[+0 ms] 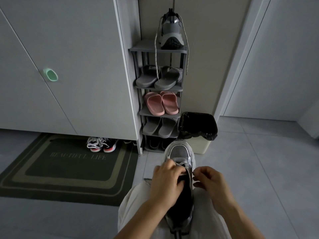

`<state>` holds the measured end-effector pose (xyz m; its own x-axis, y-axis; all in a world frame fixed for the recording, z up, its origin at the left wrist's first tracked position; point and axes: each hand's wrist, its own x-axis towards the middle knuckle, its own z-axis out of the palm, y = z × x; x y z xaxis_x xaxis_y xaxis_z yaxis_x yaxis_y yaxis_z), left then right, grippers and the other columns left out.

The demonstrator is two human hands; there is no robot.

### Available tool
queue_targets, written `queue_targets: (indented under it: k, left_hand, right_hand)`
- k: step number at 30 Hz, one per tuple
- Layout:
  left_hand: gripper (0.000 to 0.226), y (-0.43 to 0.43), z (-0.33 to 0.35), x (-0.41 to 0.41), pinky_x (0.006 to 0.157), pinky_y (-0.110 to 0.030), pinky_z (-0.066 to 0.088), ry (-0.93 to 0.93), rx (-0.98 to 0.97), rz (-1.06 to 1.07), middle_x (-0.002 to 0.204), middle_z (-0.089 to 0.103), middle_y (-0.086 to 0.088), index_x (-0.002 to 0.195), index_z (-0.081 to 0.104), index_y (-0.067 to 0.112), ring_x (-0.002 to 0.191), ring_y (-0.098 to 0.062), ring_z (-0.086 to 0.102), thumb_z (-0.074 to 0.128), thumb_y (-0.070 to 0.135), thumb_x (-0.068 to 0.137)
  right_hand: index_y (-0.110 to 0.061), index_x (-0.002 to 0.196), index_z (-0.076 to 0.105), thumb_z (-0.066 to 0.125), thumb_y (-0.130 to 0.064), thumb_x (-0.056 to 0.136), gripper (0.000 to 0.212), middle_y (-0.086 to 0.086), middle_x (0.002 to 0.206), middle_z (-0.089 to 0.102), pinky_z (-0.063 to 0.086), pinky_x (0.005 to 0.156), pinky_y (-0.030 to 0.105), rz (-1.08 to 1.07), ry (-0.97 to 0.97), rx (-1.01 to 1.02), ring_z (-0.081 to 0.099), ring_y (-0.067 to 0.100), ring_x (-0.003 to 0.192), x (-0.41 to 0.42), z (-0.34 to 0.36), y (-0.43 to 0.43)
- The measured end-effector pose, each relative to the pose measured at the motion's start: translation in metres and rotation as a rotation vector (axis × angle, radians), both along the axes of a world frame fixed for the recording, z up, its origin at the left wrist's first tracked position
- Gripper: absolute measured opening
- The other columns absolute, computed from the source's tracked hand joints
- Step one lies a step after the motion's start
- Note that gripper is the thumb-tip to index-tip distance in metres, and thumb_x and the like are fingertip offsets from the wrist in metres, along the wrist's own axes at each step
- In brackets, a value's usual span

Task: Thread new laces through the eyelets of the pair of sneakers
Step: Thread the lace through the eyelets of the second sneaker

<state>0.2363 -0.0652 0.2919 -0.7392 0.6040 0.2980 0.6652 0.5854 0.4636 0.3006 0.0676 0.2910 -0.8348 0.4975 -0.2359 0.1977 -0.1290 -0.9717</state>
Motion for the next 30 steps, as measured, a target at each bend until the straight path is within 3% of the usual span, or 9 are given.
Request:
queue_targets:
  k: [3,7,10,12,15,18,21,24,30]
  left_hand:
    - [0.078,-0.012,-0.006,-0.002,0.086,-0.040,0.046,0.068,-0.038,0.144,0.105,0.057,0.000,0.110,0.046,0.023,0.098,-0.021,0.059,0.084,0.035,0.043]
    - [0.086,-0.024,-0.012,-0.004,0.108,-0.034,0.024,-0.136,0.071,0.209,0.134,0.035,-0.001,0.130,0.021,0.024,0.128,-0.018,0.032,0.075,0.035,0.063]
    - [0.083,-0.026,-0.014,-0.004,0.109,-0.031,0.027,-0.347,0.174,0.137,0.128,0.033,0.007,0.133,0.023,0.021,0.124,-0.009,0.032,0.064,0.043,0.064]
    - [0.083,-0.026,-0.015,-0.004,0.107,-0.036,0.031,-0.429,0.197,0.101,0.117,0.036,0.014,0.129,0.026,0.024,0.112,-0.004,0.037,0.051,0.055,0.056]
    - [0.092,-0.025,-0.018,-0.008,0.105,-0.031,0.026,-0.460,0.191,0.063,0.115,0.029,0.025,0.129,0.025,0.029,0.111,-0.001,0.031,0.053,0.066,0.050]
    - [0.110,-0.027,-0.020,-0.013,0.098,-0.022,0.027,-0.646,0.355,0.062,0.124,0.024,0.027,0.133,0.023,0.030,0.119,-0.001,0.027,0.059,0.081,0.042]
    - [0.071,-0.028,-0.016,-0.017,0.079,-0.002,0.038,-0.782,0.558,0.140,0.116,0.047,0.014,0.123,0.036,0.022,0.109,-0.001,0.048,0.060,0.063,0.070]
    - [0.009,-0.022,-0.021,-0.025,0.069,-0.005,0.040,-0.685,0.578,0.203,0.085,0.055,0.009,0.096,0.050,0.021,0.076,0.009,0.053,0.049,0.029,0.092]
    - [0.027,-0.019,-0.023,-0.027,0.063,-0.001,0.042,-0.673,0.635,0.231,0.084,0.058,0.003,0.096,0.055,0.010,0.074,0.003,0.056,0.040,0.032,0.093]
  right_hand:
    - [0.002,0.078,0.056,0.046,0.003,0.091,0.016,0.011,0.071,0.060,0.052,0.048,0.017,-0.146,0.083,-0.121,0.063,0.007,0.052,0.004,-0.002,0.025]
    - [0.003,0.079,0.055,0.041,0.000,0.092,0.019,0.007,0.062,0.071,0.054,0.053,0.015,-0.437,0.157,-0.393,0.068,0.010,0.058,0.016,-0.007,0.082]
    - [-0.017,0.082,0.067,0.063,-0.048,0.078,0.031,0.000,0.088,0.073,0.051,0.075,0.012,-0.492,0.126,-0.439,0.067,0.001,0.084,0.027,-0.023,0.123]
    - [-0.020,0.080,0.062,0.062,-0.067,0.054,0.054,-0.020,0.068,0.070,0.047,0.076,0.006,-0.476,0.108,-0.637,0.063,-0.011,0.077,0.022,-0.030,0.127]
    - [-0.002,0.074,0.052,0.050,-0.021,0.093,0.027,0.003,0.057,0.064,0.050,0.056,0.006,-0.504,0.164,-0.510,0.064,-0.003,0.052,0.011,-0.008,0.093]
    - [0.002,0.075,0.049,0.048,-0.006,0.093,0.020,0.012,0.069,0.054,0.056,0.052,0.020,-0.395,-0.042,-0.389,0.065,0.016,0.054,-0.002,-0.006,0.050]
    - [-0.002,0.082,0.056,0.051,-0.027,0.092,0.028,0.008,0.070,0.055,0.043,0.047,0.026,-0.113,-0.226,-0.190,0.055,0.018,0.055,0.000,0.002,0.008]
    - [-0.008,0.073,0.055,0.053,-0.038,0.089,0.035,0.002,0.057,0.046,0.029,0.039,0.021,0.056,-0.275,-0.229,0.040,0.013,0.044,-0.002,0.008,-0.009]
    - [-0.009,0.066,0.049,0.049,-0.010,0.092,0.026,-0.002,0.047,0.040,0.032,0.038,0.016,-0.160,-0.037,-0.208,0.036,0.005,0.037,-0.013,0.003,-0.002]
